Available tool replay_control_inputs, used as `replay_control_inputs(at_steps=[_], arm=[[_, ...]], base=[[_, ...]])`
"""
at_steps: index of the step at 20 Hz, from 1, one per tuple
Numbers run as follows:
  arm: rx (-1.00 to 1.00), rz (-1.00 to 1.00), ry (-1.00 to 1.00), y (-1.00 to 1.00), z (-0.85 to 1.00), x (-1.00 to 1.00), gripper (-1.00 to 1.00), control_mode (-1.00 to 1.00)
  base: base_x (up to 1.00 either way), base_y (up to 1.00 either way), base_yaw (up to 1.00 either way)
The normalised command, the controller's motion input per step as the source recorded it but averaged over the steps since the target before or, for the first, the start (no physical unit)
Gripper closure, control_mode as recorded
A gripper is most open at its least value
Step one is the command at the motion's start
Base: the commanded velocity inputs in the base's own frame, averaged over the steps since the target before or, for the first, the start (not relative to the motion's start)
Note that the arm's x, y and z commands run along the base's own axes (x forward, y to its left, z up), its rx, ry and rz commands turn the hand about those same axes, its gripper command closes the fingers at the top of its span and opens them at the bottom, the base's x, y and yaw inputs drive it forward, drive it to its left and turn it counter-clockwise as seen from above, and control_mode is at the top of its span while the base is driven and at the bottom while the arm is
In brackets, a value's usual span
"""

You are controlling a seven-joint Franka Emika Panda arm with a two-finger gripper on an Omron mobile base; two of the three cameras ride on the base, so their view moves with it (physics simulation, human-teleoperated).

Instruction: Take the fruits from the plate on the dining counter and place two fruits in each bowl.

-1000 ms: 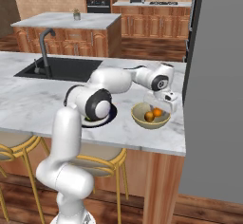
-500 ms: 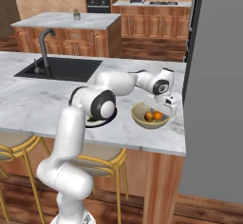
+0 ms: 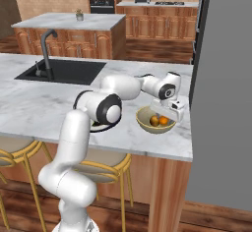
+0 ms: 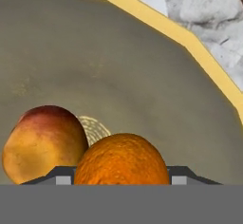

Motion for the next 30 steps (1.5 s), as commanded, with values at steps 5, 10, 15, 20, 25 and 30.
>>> replay_control_inputs(at_steps=[5, 10, 15, 20, 25, 30], arm=[[0.0, 0.0, 0.0, 0.0, -0.03, 0.09, 1.0, -1.0], [0.0, 0.0, 0.0, 0.0, -0.12, 0.14, 1.0, -1.0], [0.0, 0.0, 0.0, 0.0, -0.14, 0.13, 1.0, -1.0], [0.0, 0.0, 0.0, 0.0, -0.12, 0.02, -1.0, -1.0], [0.0, 0.0, 0.0, 0.0, -0.03, -0.04, -1.0, -1.0], [0.02, 0.0, 0.0, 0.0, 0.02, -0.13, -1.0, -1.0]], base=[[0.0, 0.0, 0.0], [0.0, 0.0, 0.0], [0.0, 0.0, 0.0], [0.0, 0.0, 0.0], [0.0, 0.0, 0.0], [0.0, 0.0, 0.0]])
